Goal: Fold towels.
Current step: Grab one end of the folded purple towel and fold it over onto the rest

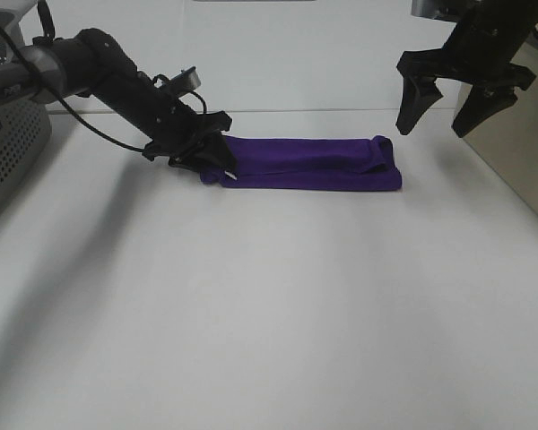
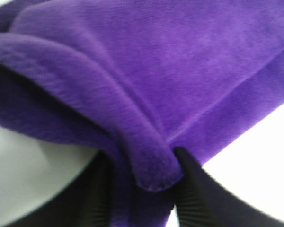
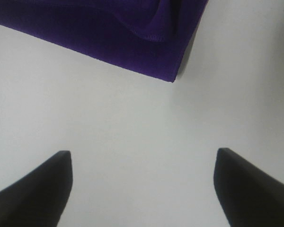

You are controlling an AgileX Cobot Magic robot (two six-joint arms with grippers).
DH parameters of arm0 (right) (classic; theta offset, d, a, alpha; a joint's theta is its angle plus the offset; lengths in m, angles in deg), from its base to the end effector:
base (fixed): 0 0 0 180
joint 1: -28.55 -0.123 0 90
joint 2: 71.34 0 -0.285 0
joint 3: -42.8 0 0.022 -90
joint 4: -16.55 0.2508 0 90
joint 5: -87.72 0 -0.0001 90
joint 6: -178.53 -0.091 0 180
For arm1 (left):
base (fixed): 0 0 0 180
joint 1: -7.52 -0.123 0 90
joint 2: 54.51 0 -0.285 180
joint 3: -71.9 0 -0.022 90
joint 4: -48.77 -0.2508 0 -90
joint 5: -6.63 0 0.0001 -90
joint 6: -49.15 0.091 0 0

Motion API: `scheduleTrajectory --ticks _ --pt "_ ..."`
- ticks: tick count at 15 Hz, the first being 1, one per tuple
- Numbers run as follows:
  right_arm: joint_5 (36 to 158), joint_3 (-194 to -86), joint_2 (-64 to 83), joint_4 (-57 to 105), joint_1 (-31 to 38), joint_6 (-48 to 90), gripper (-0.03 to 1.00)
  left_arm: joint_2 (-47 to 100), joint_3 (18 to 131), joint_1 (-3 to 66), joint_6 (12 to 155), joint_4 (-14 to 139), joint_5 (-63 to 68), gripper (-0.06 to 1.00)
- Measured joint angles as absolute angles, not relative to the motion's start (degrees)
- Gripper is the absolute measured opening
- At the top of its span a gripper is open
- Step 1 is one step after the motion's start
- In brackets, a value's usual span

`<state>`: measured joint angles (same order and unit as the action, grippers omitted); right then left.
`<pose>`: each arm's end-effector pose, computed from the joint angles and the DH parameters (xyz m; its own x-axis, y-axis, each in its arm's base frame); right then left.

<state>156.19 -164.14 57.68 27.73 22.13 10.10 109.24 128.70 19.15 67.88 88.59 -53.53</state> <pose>0.4398 0.0660 0.2252 -0.9528 -0.2351 -0.1922 -0.2659 0.9516 0.1542 0.5241 -0.1595 0.0795 -0.9428 0.1378 -0.3034 0.2901 0.7874 -0.5439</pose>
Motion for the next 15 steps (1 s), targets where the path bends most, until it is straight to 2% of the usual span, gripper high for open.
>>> scheduleTrajectory --ticks 1,2,7,11,15 --pt "156.25 -164.14 57.68 27.73 22.13 10.1 0.79 109.24 128.64 19.1 67.83 87.39 -53.25 0.17" --pt "156.25 -164.14 57.68 27.73 22.13 10.1 0.79 109.06 128.58 19.1 67.66 86.18 -53.07 0.06" --pt "157.22 -164.14 57.68 28.36 22.13 10.1 0.79 103.79 128.01 19.38 66.11 69.97 -57.49 0.04" --pt "157.28 -164.14 57.63 31.16 22.13 10.44 0.79 97.32 128.01 19.61 65.08 67.28 -60.47 0.04" --pt "157.34 -164.14 53.22 30.93 22.13 10.44 0.79 95.71 127.95 26.89 65.02 67.16 -59.72 0.04"
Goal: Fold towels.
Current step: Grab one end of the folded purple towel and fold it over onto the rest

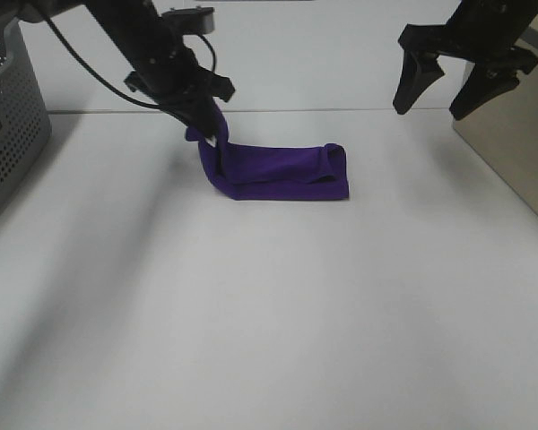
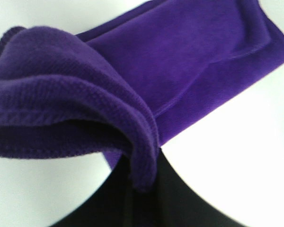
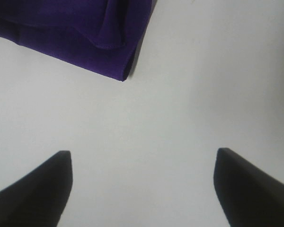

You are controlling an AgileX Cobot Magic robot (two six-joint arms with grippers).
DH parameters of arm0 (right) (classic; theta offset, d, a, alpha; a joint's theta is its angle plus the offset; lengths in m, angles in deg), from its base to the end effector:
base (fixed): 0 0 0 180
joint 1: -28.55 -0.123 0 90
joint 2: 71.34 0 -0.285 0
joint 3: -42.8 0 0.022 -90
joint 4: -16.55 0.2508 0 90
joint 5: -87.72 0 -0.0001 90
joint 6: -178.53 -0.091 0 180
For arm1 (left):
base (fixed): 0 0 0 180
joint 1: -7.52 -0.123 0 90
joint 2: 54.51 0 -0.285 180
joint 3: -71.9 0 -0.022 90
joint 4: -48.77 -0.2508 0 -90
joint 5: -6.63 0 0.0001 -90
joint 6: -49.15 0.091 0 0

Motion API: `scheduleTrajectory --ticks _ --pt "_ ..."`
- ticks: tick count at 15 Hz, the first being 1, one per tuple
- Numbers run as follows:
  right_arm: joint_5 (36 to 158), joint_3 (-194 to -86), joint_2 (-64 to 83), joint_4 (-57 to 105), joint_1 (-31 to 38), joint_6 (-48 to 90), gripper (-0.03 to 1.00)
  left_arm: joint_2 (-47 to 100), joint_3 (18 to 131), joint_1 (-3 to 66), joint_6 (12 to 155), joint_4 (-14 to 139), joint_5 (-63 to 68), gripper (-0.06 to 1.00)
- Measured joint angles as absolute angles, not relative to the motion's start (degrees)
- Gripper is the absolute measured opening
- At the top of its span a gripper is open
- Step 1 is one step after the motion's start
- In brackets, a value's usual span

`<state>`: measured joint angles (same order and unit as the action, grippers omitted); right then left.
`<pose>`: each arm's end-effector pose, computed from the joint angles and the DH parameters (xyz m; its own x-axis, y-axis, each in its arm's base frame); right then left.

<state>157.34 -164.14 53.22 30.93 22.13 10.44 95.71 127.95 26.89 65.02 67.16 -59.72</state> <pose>0.4284 0.0695 0.2601 -0.9408 -0.2219 -0.2563 -0.2757 0.9407 0.1975 0.4910 -0.2005 0.1867 -0.8144 0.4323 -0.3872 0.5362 0.8157 -0.2171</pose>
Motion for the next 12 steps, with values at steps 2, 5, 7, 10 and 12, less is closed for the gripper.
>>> scheduleTrajectory --ticks 2,5,7,10,12 --pt "157.39 -164.14 50.12 30.99 22.13 10.44 0.79 95.77 127.89 31.07 64.28 67.39 -57.14 0.04" --pt "157.45 -164.14 46.63 31.05 22.13 10.44 0.79 95.77 127.89 34.8 63.01 67.39 -54.16 0.04" --pt "157.45 -164.14 44.62 31.05 22.13 10.67 0.79 95.77 127.89 35.83 61.47 67.45 -53.19 0.04" --pt "157.45 -164.14 43.76 31.16 22.13 11.02 0.79 95.83 127.89 35.89 60.67 67.51 -51.7 0.06" --pt "157.45 -164.14 43.76 32.42 22.13 11.02 0.79 96.4 127.89 36.23 60.55 69.74 -49.75 0.14"
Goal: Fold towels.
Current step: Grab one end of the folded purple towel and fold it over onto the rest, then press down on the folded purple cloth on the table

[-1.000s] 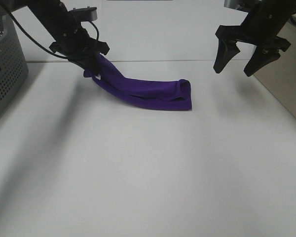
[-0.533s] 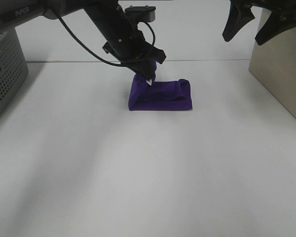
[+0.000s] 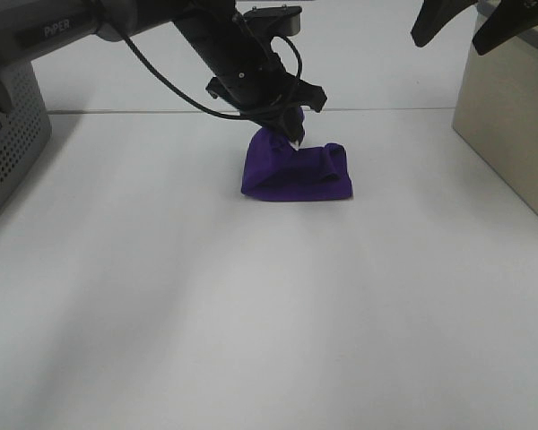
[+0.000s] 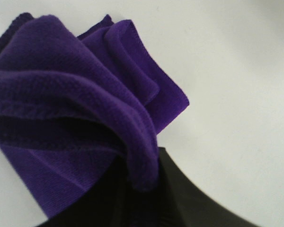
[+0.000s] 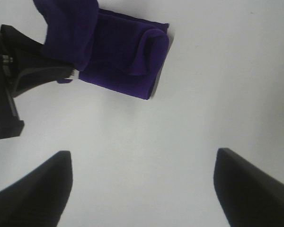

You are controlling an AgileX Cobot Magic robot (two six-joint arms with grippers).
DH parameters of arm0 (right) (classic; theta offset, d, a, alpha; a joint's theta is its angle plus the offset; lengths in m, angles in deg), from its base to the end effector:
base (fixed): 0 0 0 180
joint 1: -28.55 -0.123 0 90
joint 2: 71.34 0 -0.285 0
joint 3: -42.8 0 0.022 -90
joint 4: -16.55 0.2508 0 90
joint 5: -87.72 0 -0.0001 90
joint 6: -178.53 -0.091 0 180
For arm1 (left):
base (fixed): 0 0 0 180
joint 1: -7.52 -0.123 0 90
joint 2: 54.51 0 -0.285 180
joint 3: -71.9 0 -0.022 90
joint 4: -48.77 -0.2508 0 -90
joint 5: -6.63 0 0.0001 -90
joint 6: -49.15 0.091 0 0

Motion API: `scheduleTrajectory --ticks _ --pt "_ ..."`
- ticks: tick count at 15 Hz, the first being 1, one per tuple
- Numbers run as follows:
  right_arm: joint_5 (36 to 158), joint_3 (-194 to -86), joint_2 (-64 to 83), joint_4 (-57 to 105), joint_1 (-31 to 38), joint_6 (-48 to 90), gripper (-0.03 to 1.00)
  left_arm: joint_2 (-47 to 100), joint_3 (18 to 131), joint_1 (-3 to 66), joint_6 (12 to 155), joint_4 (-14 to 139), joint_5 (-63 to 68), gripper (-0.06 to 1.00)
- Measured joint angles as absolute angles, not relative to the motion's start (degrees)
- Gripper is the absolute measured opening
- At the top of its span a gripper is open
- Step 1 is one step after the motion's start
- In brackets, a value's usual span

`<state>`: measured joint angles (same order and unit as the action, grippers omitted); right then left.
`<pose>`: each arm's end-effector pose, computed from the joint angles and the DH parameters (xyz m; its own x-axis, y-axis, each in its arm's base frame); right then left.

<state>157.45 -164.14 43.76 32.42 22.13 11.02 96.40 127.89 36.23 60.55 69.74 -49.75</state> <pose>0.3998 0.0685 0.3300 -0.8845 -0.2158 -0.4137 -0.3150 0.9302 0.1883 0.4648 -0.2855 0.1871 -0.7614 0.4060 -0.5054 0.5837 0.7686 -0.2618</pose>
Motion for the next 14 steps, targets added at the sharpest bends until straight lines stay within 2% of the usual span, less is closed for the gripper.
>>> scheduleTrajectory --ticks 3,5,9,14 --pt "157.51 -164.14 43.76 32.94 22.13 11.02 0.79 98.58 127.89 37.03 60.72 74.55 -46.66 0.42" --pt "157.51 -164.14 43.7 32.94 22.13 11.02 0.79 99.1 127.89 37.72 60.72 75.47 -44.54 0.52" --pt "157.51 -164.14 43.07 32.94 22.13 11.3 0.79 99.15 127.89 38.35 64.28 77.42 -41.56 0.54" --pt "157.51 -164.14 42.96 34.14 22.13 11.53 0.79 96.92 127.89 33.88 64.05 69.57 -49.52 0.54"
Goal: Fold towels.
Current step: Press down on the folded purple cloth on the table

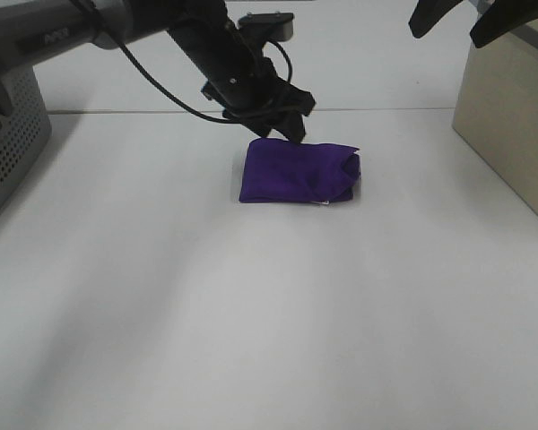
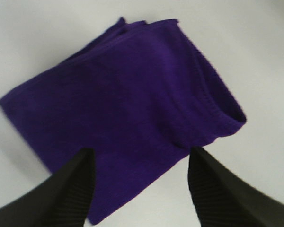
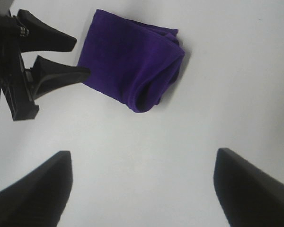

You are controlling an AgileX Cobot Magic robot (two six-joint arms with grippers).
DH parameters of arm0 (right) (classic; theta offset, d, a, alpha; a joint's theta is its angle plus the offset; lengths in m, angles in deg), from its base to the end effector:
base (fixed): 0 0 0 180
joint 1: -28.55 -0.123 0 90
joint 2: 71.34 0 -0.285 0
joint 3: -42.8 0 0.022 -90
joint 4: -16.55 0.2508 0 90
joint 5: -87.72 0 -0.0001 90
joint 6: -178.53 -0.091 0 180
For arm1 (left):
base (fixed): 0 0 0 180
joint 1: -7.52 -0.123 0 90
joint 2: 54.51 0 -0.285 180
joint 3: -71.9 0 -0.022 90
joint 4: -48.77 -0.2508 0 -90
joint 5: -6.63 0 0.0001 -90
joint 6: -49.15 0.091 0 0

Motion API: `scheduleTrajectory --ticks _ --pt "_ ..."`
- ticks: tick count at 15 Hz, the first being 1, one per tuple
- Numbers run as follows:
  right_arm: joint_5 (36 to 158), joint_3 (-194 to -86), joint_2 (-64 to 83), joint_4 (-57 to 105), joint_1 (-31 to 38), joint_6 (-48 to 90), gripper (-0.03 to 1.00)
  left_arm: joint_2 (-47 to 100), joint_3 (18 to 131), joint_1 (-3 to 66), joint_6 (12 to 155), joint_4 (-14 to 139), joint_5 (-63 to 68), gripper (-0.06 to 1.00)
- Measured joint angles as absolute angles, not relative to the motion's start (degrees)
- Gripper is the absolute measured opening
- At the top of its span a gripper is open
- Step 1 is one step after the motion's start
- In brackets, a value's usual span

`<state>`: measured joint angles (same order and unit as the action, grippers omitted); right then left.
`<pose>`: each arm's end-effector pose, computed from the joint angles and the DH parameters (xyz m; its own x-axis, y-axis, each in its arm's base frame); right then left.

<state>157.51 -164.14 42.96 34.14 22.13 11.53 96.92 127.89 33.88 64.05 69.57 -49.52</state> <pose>0.3965 0.0706 0.3364 -0.8773 -0.2121 -0.4306 -0.3261 0.9216 0.2104 0.4771 -0.2664 0.1822 -0.7445 0.4239 -0.5158 0.5964 0.7695 -0.2286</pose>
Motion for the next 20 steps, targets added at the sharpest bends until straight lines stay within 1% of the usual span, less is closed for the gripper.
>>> scheduleTrajectory --ticks 3,5,6,7,9,10,11,12,15,17,20 --pt "157.51 -164.14 42.96 41.82 22.13 16.17 0.79 91.3 127.89 29.12 59.0 62.64 -54.45 0.56" --pt "156.99 -164.14 43.65 46.4 21.79 18.52 0.79 87.52 127.89 25.97 54.88 55.65 -59.55 0.65" --pt "155.1 -164.14 44.56 47.21 20.87 19.67 0.79 86.38 127.89 24.37 53.85 51.86 -61.73 0.68" --pt "152.98 -164.14 46.11 47.26 18.98 21.79 0.79 85.57 127.89 23.05 53.27 49.63 -62.47 0.69" --pt "149.6 -164.14 50.58 47.49 12.62 26.09 0.79 84.31 127.89 20.99 53.05 48.37 -62.7 0.7" --pt "148.46 -164.14 53.27 47.72 10.38 26.54 0.79 84.03 127.89 20.59 52.99 48.31 -62.7 0.7" --pt "147.94 -164.14 54.82 47.95 9.81 26.72 0.79 83.85 127.89 20.53 52.99 48.31 -62.81 0.7" --pt "146.62 -166.09 61.58 47.95 9.29 27.0 0.79 83.74 127.89 20.53 52.99 48.43 -62.93 0.7" --pt "147.77 -172.51 71.21 47.32 9.35 27.06 0.79 83.74 127.89 20.53 53.05 48.77 -62.93 0.7" --pt "150.29 -175.83 74.53 43.14 9.35 26.03 0.79 83.74 127.89 20.53 53.16 48.37 -62.93 0.7" --pt "150.86 -176.98 74.93 35.52 9.41 22.99 0.79 83.74 127.89 20.53 53.16 48.37 -62.99 0.7"
